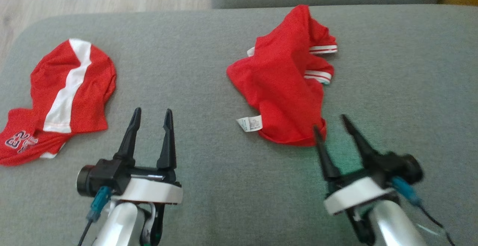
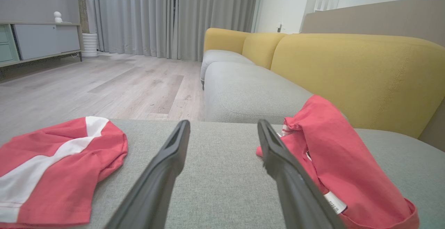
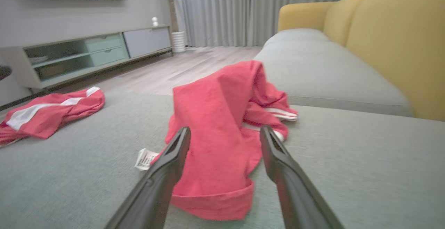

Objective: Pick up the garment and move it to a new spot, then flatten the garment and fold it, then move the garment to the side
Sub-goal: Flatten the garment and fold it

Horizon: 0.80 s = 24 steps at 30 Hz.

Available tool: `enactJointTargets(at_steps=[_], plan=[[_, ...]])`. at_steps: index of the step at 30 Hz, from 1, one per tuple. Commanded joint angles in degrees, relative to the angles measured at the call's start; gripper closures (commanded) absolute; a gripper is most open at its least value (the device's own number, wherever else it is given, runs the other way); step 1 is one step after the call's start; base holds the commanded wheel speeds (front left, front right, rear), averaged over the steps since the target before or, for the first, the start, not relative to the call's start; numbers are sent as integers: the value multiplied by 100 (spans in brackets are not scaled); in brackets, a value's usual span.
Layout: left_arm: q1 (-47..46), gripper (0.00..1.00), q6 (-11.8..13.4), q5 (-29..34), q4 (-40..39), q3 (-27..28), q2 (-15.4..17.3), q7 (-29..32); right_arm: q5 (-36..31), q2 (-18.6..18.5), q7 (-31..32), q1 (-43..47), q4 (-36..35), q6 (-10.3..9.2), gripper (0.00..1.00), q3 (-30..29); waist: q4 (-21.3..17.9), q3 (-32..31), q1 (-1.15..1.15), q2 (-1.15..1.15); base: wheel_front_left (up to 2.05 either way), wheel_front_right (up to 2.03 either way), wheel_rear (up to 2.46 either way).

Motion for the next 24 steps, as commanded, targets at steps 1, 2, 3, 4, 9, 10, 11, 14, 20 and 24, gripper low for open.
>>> enactJointTargets(at_steps=[1,2,3,4,9,10,11,14,20,24], plan=[[-277,0,-38,69,-139,221,-7,-54,-89,-22,38,-346,-11,-4,0,295,115,109,0,0,0,0,0],[-294,0,-65,84,-118,225,-40,-54,-135,-22,75,-450,137,-4,0,442,149,135,0,0,0,0,0],[-314,0,-94,100,-95,224,-72,-54,-181,-22,113,-554,281,-4,0,580,194,169,0,0,0,0,0],[-333,0,-119,114,-66,230,-100,-54,-241,-22,149,-664,431,-4,0,713,231,193,0,0,0,0,0],[-431,0,-253,92,19,264,-247,-54,-375,-22,470,-1226,1290,-4,0,1130,412,387,0,0,0,0,0],[-461,0,-284,76,11,263,-277,-54,-459,-22,559,-1369,1475,-4,0,1165,460,446,0,0,0,0,0],[-493,0,-311,86,4,249,-301,-54,-515,-22,625,-1496,1647,-4,0,1185,510,488,0,0,0,0,0],[-543,0,-353,87,-10,250,-360,-54,-586,-22,834,-1806,2103,-4,0,1253,630,603,0,0,0,0,0],[-604,0,-417,84,-37,258,-408,-54,-747,-22,1259,-2109,2768,-4,0,1216,770,717,0,0,0,0,0],[-670,0,-432,57,-103,283,-423,-54,-720,-22,1408,-2186,3026,-4,66,1106,841,723,0,0,0,0,0]])
